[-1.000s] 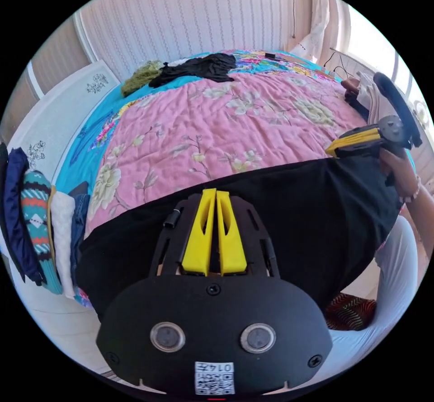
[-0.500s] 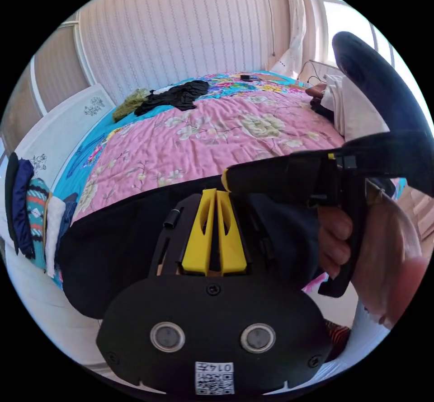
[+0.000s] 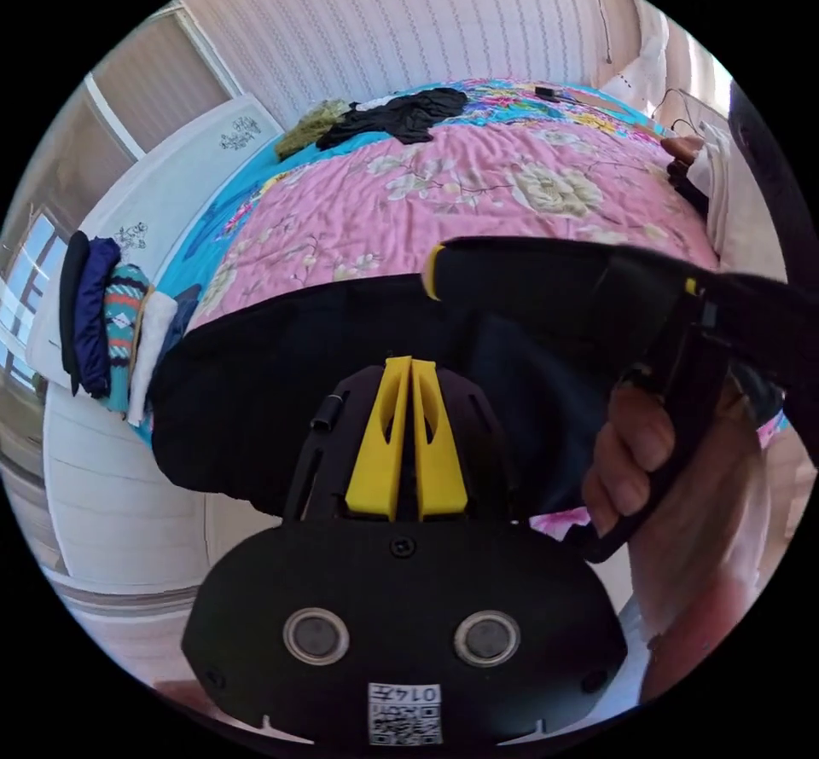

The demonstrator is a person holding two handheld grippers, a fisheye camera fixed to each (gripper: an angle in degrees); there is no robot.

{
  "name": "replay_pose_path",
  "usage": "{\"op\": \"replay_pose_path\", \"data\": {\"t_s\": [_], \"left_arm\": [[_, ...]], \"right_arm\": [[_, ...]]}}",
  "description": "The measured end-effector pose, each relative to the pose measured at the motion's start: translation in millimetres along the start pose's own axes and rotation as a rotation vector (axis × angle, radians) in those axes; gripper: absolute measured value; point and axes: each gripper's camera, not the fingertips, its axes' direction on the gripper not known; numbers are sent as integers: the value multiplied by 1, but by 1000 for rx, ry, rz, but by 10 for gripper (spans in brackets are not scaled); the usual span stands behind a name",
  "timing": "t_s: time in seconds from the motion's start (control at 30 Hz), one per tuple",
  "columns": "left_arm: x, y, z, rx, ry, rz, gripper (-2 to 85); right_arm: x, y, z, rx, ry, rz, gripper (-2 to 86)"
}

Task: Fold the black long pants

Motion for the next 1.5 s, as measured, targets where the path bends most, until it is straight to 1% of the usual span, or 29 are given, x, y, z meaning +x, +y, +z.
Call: {"op": "replay_pose_path", "data": {"t_s": [0.03, 0.07, 0.1, 0.17, 0.23, 0.3, 0.4, 0.47, 0.53, 0.6, 0.7, 0.77, 0.9, 1.1, 1.23, 1.3, 1.33, 1.4, 1.47, 1.5], "left_arm": [[-1, 3, -1, 23, 81, 12, -9], [-4, 3, 0, 20, 96, 1, -9], [-9, 5, -1, 39, 85, -38, -9], [-10, 11, -5, 68, 47, -42, -9], [-12, 18, -5, 67, 9, -61, -9], [-13, 22, -1, 45, 30, -55, -9], [-21, 29, 5, 34, 100, -61, -9], [-22, 32, 3, 37, 80, -54, -9], [-21, 37, 1, 40, 54, -29, -9], [-21, 41, -1, 57, 31, -4, -9], [-21, 47, -2, 70, 16, 27, -9], [-21, 49, -1, 69, 6, 20, -9], [-21, 55, -1, 68, -5, 7, -9], [-25, 60, 8, 24, 3, 0, -9], [-41, 55, 7, 9, -89, -25, -9], [-48, 49, 5, 5, -72, -12, -9], [-50, 42, 0, 21, -96, 18, -9], [-61, 31, 1, 8, -82, 43, -9], [-90, 20, 7, -9, -36, -69, -9], [-114, 16, 13, -34, 27, -164, -9]], "right_arm": [[-2, 1, 0, -4, 8, -9, -3], [-6, 5, 1, -8, 25, -29, -3], [-7, 8, 1, -24, 41, -37, -3], [0, 11, -3, -22, 43, -2, -3], [10, 13, -10, -7, 0, 26, -3], [18, 17, -18, 15, -49, 30, -3], [20, 20, -19, -6, -72, 13, -2], [17, 24, -19, -8, -47, -18, -3], [21, 24, -15, -55, -46, -4, -3], [29, 26, -12, -106, -112, 9, -3], [29, 31, -12, -130, -148, -11, -3], [29, 33, -12, -139, -133, -21, -3], [36, 40, -13, -140, -176, -16, -3], [37, 49, -8, -170, -154, -24, -3], [33, 50, 1, -211, -191, -32, -3], [28, 45, 3, -175, -228, -33, -3], [26, 44, 4, -163, -224, -45, -3], [22, 37, 17, -198, -190, -27, -3], [17, 29, 17, -187, -164, -63, -3], [21, 23, 15, -176, -107, -57, -3]]}}
